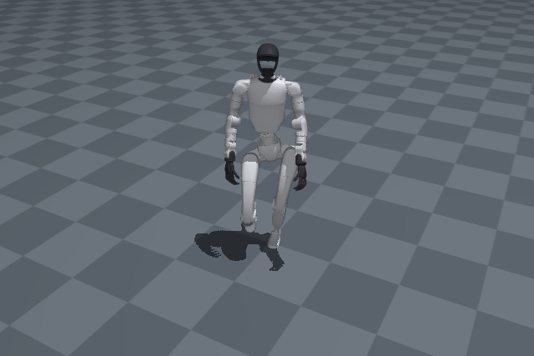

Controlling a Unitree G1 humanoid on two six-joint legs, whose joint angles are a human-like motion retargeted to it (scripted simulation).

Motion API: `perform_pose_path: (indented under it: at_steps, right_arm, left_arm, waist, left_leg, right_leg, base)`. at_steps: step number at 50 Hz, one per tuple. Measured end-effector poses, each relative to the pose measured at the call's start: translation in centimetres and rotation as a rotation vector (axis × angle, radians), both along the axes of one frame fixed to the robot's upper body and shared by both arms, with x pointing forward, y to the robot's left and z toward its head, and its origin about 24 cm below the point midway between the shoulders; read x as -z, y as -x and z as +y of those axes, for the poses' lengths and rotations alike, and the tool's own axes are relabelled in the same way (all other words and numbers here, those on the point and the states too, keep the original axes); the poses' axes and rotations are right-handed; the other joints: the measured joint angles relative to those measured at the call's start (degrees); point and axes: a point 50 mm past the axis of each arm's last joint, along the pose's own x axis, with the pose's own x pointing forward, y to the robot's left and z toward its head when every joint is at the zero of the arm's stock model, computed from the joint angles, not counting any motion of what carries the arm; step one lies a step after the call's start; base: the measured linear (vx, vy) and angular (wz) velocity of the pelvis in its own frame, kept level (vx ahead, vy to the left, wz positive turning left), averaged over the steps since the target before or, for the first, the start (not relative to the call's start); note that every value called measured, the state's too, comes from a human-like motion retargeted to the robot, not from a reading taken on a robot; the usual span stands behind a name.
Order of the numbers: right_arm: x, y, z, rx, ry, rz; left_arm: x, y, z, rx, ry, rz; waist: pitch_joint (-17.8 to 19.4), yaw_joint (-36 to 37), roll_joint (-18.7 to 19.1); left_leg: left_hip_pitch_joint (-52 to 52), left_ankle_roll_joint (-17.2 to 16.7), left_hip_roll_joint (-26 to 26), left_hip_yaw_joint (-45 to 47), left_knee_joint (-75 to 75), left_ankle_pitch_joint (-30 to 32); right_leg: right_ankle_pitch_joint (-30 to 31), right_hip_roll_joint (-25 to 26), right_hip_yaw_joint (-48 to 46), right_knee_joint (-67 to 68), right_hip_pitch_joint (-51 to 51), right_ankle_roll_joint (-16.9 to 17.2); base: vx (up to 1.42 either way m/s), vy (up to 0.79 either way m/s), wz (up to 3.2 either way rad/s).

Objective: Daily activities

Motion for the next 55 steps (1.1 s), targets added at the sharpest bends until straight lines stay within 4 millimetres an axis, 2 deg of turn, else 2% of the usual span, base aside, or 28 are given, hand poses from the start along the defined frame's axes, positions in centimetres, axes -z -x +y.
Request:
perform_pose_path:
  at_steps: [2, 5, 10, 12, 13, 15, 17, 20, 22, 24, 26, 30, 35, 38, 40, 42, 45, 48, 52, 55]
  right_arm:
    - [0.1, 0.8, -0.9, 0.047, 0.018, 0.017]
    - [0.3, 1.8, -1.9, 0.112, 0.04, 0.039]
    - [0.5, 2.7, -2.6, 0.169, 0.068, 0.068]
    - [0.6, 3.2, -2.6, 0.172, 0.076, 0.078]
    - [0.5, 3.0, -2.7, 0.171, 0.081, 0.074]
    - [0.5, 2.8, -2.5, 0.162, 0.085, 0.066]
    - [0.3, 1.8, -2.4, 0.145, 0.091, 0.036]
    - [-0.3, -0.2, -2.2, 0.105, 0.103, -0.03]
    - [-1.0, -2.2, -2.2, 0.07, 0.122, -0.093]
    - [-1.9, -4.3, -2.3, 0.034, 0.148, -0.162]
    - [-3.0, -6.6, -2.3, 0.007, 0.172, -0.234]
    - [-5.4, -10.7, -2.0, -0.018, 0.189, -0.376]
    - [-8.1, -14.2, -0.5, -0.03, 0.147, -0.525]
    - [-8.7, -15.0, 0.3, -0.052, 0.125, -0.564]
    - [-8.5, -14.8, 0.9, -0.071, 0.114, -0.564]
    - [-8.3, -14.6, 1.5, -0.093, 0.099, -0.555]
    - [-6.8, -12.7, 1.9, -0.116, 0.091, -0.485]
    - [-4.9, -10.4, 1.9, -0.137, 0.089, -0.383]
    - [-2.6, -6.6, 1.3, -0.161, 0.095, -0.229]
    - [-1.4, -4.0, 0.6, -0.168, 0.103, -0.134]
  left_arm:
    - [-0.5, -0.9, -0.1, -0.008, 0.001, -0.032]
    - [-1.1, -1.8, -0.3, -0.016, 0.01, -0.07]
    - [-1.6, -2.5, -0.7, 0.022, 0.02, -0.108]
    - [-1.1, -1.6, -0.9, 0.034, 0.022, -0.086]
    - [-0.8, -1.1, -0.9, 0.038, 0.022, -0.07]
    - [0.1, 0.6, -0.9, 0.039, 0.022, -0.015]
    - [1.1, 2.4, -0.7, 0.037, 0.022, 0.049]
    - [2.3, 5.2, -0.5, 0.039, 0.02, 0.144]
    - [2.7, 6.4, -0.4, 0.047, 0.011, 0.184]
    - [2.9, 7.1, -0.2, 0.054, -0.001, 0.206]
    - [3.0, 7.5, -0.1, 0.059, -0.012, 0.215]
    - [3.1, 8.0, 0.2, 0.038, -0.018, 0.219]
    - [3.0, 8.1, 0.4, -0.006, -0.013, 0.211]
    - [3.0, 8.0, 0.5, -0.015, -0.017, 0.207]
    - [3.1, 8.0, 0.4, -0.013, -0.022, 0.207]
    - [2.8, 7.1, 0.7, -0.012, -0.039, 0.189]
    - [2.7, 6.7, 0.8, -0.011, -0.057, 0.181]
    - [2.4, 5.8, 1.1, -0.016, -0.077, 0.162]
    - [2.0, 4.8, 1.3, -0.017, -0.092, 0.135]
    - [1.8, 4.1, 1.2, -0.001, -0.102, 0.115]
  waist:
    - [0.69, -0.65, 1.4]
    - [1.67, -1.02, 3.78]
    - [1.75, 0.57, 8.6]
    - [2.1, 1.26, 9.24]
    - [2.04, 1.79, 10.8]
    - [2.29, 2.67, 11.92]
    - [2.28, 3.35, 14.48]
    - [2.45, 4.9, 17.4]
    - [2.32, 6.19, 18.23]
    - [2.12, 7.54, 18.18]
    - [1.93, 8.82, 17.58]
    - [1.86, 10.52, 15.78]
    - [0.81, 9.88, 12.55]
    - [-0.44, 8.63, 10.59]
    - [-0.59, 8.07, 10.26]
    - [-0.98, 7.47, 8.85]
    - [-1.14, 6.92, 7.95]
    - [-0.72, 6.62, 6.04]
    - [-0.74, 5.84, 2.96]
    - [-0.91, 4.69, 1.1]
  left_leg:
    - [4.1, -0.5, 1.23, -1.1, -2.24, -0.67]
    - [9.04, -1.21, 3.7, -2.34, -4.01, -2.18]
    - [13.37, -2.5, 9.34, -3.46, -1.42, -6.64]
    - [14.0, -3.16, 9.72, -3.8, 3.81, -8.73]
    - [14.77, -3.9, 11.4, -4.43, 5.83, -9.72]
    - [15.25, -5.36, 12.27, -4.81, 12.34, -10.13]
    - [14.67, -8.42, 15.01, -5.46, 20.05, -7.87]
    - [10.31, -13.3, 18.35, -5.15, 33.9, 0.19]
    - [5.38, -14.13, 20.08, -4.14, 41.46, 4.21]
    - [-0.4, -12.67, 21.44, -2.8, 46.48, 4.67]
    - [-6.32, -10.11, 22.28, -1.47, 48.09, 2.54]
    - [-15.93, -6.3, 21.44, 0.3, 40.69, -1.52]
    - [-22.78, -5.95, 16.26, 1.0, 20.09, 0.2]
    - [-24.01, -6.19, 12.97, 1.18, 8.75, 2.3]
    - [-25.3, -6.07, 12.0, 1.63, 8.32, 2.05]
    - [-23.59, -5.65, 10.67, 2.31, 4.75, 3.81]
    - [-24.13, -4.98, 9.61, 3.65, 9.89, 4.35]
    - [-21.33, -3.79, 7.94, 4.36, 11.49, 4.64]
    - [-17.04, -1.91, 4.24, 4.74, 10.96, 4.16]
    - [-14.68, -0.56, 1.38, 4.79, 10.53, 3.21]
  right_leg:
    - [-3.76, 0.25, -1.16, -4.62, -3.73, -1.54]
    - [-7.0, 2.97, -2.59, -15.77, -7.61, -2.08]
    - [-7.13, 12.33, -2.49, -37.8, -9.37, -0.82]
    - [-6.88, 13.97, -2.38, -37.43, -9.43, -1.17]
    - [-5.77, 15.88, -3.31, -38.46, -8.27, -1.72]
    - [-4.65, 17.68, -3.9, -35.25, -7.46, -2.72]
    - [-3.85, 20.41, -5.65, -34.48, -5.48, -4.35]
    - [-5.16, 23.58, -7.4, -33.77, -3.06, -7.08]
    - [-6.94, 24.6, -7.52, -34.32, -1.52, -8.42]
    - [-8.59, 24.78, -7.02, -35.43, 0.18, -8.95]
    - [-9.96, 24.42, -6.24, -36.91, 2.22, -8.85]
    - [-12.06, 22.77, -4.72, -40.03, 7.01, -8.05]
    - [-14.63, 19.02, -3.07, -43.79, 11.35, -7.17]
    - [-16.29, 16.53, -2.54, -44.78, 12.66, -6.9]
    - [-18.06, 16.03, -2.55, -42.2, 12.98, -7.0]
    - [-18.94, 14.76, -1.82, -43.12, 15.04, -6.91]
    - [-21.11, 14.25, -1.25, -38.52, 16.13, -6.5]
    - [-20.29, 13.08, -0.1, -36.23, 19.2, -4.87]
    - [-14.67, 10.52, 1.56, -29.31, 20.48, -0.42]
    - [-7.36, 8.91, 2.61, -20.41, 18.54, 3.75]
  base:
    - [0.0, 0.0, 0.0]
    - [0.0, 0.0, 0.0]
    - [0.0, 0.0, -0.04]
    - [0.0, 0.0, 0.0]
    - [0.0, 0.0, 0.0]
    - [0.0, 0.0, 0.0]
    - [0.0, 0.0, 0.0]
    - [0.0, 0.0, 0.0]
    - [0.0, 0.0, 0.0]
    - [0.0, 0.0, 0.0]
    - [0.0, 0.0, 0.0]
    - [0.0, 0.0, 0.0]
    - [0.0, 0.0, 0.04]
    - [-0.02, 0.01, 0.23]
    - [-0.03, 0.01, 0.09]
    - [0.0, 0.0, 0.0]
    - [0.02, 0.01, 0.02]
    - [0.06, 0.04, 0.12]
    - [0.04, 0.04, 0.27]
    - [0.0, 0.03, 0.39]
